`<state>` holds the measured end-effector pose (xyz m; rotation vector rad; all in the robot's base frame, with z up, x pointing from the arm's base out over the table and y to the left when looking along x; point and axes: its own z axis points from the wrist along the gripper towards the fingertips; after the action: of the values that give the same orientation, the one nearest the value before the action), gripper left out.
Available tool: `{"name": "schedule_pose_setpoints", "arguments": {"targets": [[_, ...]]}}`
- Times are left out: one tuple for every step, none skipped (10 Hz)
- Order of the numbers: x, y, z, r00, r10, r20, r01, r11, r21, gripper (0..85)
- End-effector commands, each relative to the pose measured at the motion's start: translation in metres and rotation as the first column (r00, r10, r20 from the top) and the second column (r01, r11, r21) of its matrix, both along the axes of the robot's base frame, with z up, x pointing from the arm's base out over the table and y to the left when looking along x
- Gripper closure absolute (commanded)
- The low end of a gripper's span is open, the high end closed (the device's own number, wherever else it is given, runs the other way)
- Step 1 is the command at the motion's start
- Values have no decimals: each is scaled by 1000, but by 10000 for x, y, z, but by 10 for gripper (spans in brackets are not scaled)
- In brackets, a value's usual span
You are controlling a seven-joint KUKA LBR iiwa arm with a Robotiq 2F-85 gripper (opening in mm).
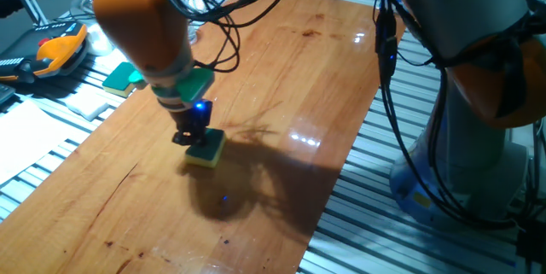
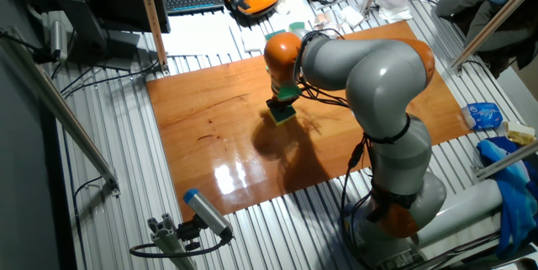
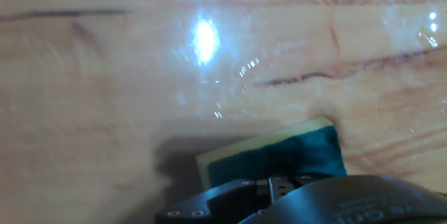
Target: Clean the tabletop with a sponge
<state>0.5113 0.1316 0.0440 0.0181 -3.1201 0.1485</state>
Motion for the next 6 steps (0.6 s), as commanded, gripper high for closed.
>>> {"name": "schedule_pose_setpoints", "arguments": {"targets": [[-26, -41, -2, 1000, 8, -4, -8, 1000, 8, 850], [-67, -105, -8, 1000, 19, -10, -19, 1000, 19, 850], [-108, -171, -6, 999, 38, -22, -38, 999, 11, 850], [-115, -209, 15, 998, 45, -32, -45, 999, 10, 850], [-118, -243, 20, 998, 54, -36, -54, 999, 1, 850], [-118, -282, 14, 998, 61, -33, -62, 998, -5, 850]]}}
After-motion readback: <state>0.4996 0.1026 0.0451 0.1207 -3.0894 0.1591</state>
